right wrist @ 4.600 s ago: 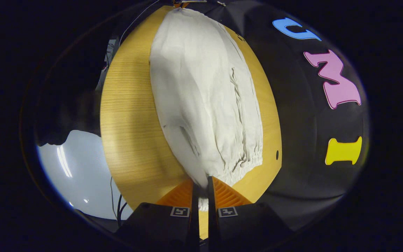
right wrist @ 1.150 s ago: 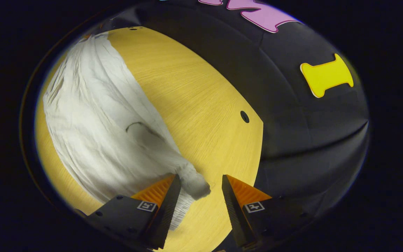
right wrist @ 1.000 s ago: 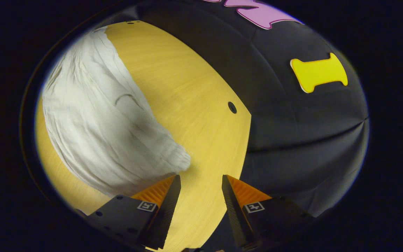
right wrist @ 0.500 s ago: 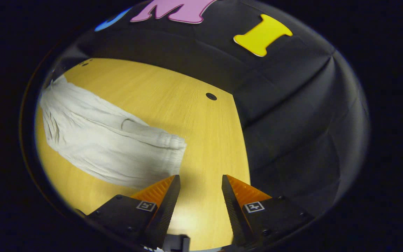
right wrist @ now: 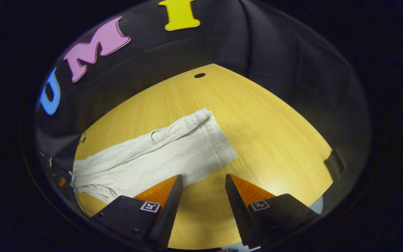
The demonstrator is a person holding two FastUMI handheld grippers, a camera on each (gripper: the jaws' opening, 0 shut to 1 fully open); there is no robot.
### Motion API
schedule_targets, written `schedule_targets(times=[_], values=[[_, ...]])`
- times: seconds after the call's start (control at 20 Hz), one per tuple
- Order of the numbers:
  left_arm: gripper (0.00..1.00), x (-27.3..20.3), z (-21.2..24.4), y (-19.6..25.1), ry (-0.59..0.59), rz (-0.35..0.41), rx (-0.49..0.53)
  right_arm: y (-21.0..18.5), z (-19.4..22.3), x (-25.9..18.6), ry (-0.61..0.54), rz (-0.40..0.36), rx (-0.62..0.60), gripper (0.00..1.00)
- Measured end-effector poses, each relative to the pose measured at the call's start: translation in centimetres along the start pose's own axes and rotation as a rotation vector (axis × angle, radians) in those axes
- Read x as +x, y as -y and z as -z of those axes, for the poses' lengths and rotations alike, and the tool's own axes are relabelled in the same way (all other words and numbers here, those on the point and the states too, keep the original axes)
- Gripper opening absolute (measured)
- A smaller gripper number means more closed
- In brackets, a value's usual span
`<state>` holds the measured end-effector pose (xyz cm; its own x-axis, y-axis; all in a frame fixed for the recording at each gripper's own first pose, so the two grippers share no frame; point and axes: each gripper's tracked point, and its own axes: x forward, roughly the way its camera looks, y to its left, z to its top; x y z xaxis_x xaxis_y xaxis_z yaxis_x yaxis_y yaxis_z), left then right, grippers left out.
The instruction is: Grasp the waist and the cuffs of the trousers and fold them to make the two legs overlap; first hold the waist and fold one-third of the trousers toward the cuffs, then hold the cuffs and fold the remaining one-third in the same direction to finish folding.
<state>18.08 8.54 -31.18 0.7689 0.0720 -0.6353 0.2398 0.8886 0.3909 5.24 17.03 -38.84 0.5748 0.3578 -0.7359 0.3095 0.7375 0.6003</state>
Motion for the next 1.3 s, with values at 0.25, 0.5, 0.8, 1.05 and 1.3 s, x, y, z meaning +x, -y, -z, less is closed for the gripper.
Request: schedule_targets(times=[0.25, 0.5, 0.8, 1.05, 1.3], values=[[0.96, -0.9, -0.7, 1.7, 0.097, 0.114, -0.364, -0.4, -0.2, 1.6, 0.003, 0.001, 0.189, 0.77], [0.97, -0.8, 0.7, 2.5, 0.073, 0.149, -0.555, -0.3, -0.8, 3.6, 0.008, 0.027, 0.291, 0.77], [1.00, -1.6, 4.5, 3.4, -0.011, 0.180, -0.671, 0.7, -1.5, 5.1, 0.044, 0.071, 0.468, 0.70], [0.95, -1.5, 6.5, 5.8, -0.069, 0.254, -0.852, 2.0, -1.1, 4.1, 0.041, 0.046, 0.676, 0.16], [0.96, -0.3, 7.5, 7.4, -0.104, 0.323, -1.131, 2.0, -1.2, 4.8, 0.050, 0.035, 0.553, 0.16]])
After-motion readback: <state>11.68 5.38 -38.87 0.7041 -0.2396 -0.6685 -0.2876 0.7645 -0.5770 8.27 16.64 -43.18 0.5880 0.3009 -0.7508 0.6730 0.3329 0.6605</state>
